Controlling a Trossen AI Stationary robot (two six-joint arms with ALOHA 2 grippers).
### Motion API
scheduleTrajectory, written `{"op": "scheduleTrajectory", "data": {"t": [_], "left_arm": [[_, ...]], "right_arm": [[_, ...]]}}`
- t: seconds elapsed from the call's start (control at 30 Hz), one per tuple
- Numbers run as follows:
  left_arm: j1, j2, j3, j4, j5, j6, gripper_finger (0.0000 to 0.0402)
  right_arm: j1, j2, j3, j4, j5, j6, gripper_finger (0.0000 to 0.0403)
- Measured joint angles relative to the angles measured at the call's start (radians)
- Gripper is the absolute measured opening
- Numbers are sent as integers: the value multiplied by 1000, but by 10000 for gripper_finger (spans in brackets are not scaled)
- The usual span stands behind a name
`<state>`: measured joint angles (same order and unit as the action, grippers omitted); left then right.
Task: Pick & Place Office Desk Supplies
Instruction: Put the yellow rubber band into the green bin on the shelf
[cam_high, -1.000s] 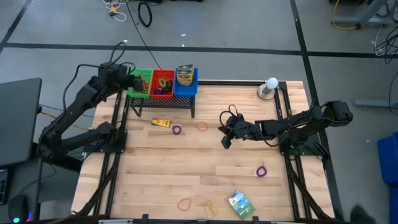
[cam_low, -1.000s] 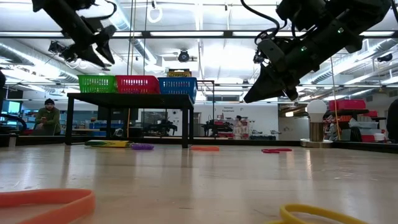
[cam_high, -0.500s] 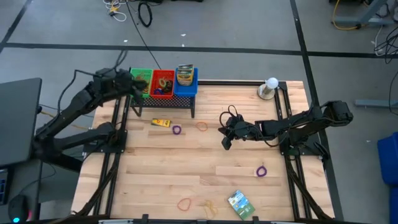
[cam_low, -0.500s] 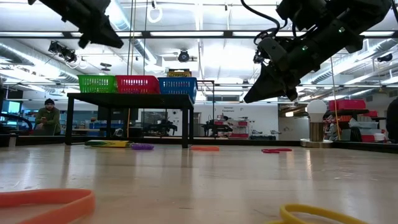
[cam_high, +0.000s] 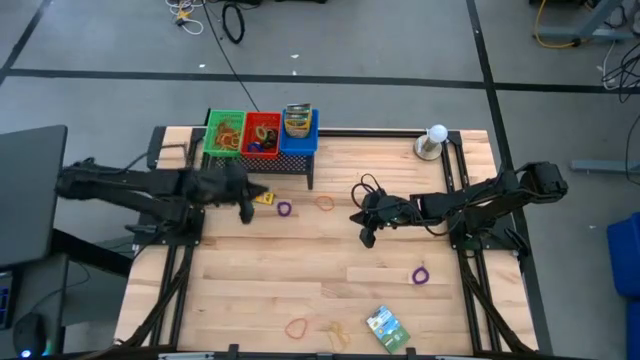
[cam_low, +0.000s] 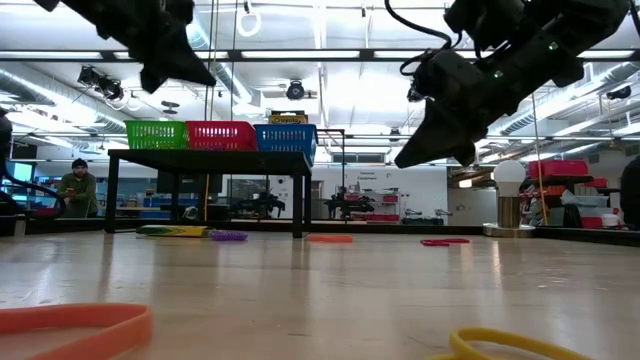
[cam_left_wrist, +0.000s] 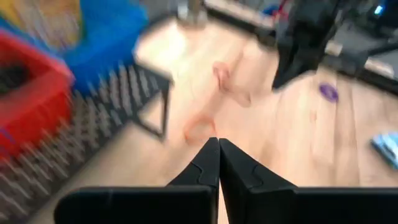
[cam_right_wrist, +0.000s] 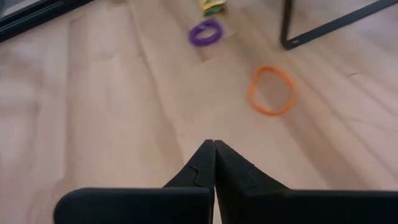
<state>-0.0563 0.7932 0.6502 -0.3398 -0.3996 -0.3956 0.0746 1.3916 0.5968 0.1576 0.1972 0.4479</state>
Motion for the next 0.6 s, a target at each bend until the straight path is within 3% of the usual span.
{"op": "scheduleTrajectory", "data": {"t": [0.17,0.33,0.43,0.6], "left_arm": [[-98,131,-2,2,-50,-302,9],[-234,255,-9,104,-223,-259,5],[-289,295,-88,294,-268,-243,4],[-355,350,-273,792,-255,-161,4]], "right_arm": [[1,-42,0,-50,-80,-9,6],[8,-122,45,-295,-98,-18,4],[33,-132,135,-546,-69,-42,4],[104,-116,272,-798,-21,3,4]]}}
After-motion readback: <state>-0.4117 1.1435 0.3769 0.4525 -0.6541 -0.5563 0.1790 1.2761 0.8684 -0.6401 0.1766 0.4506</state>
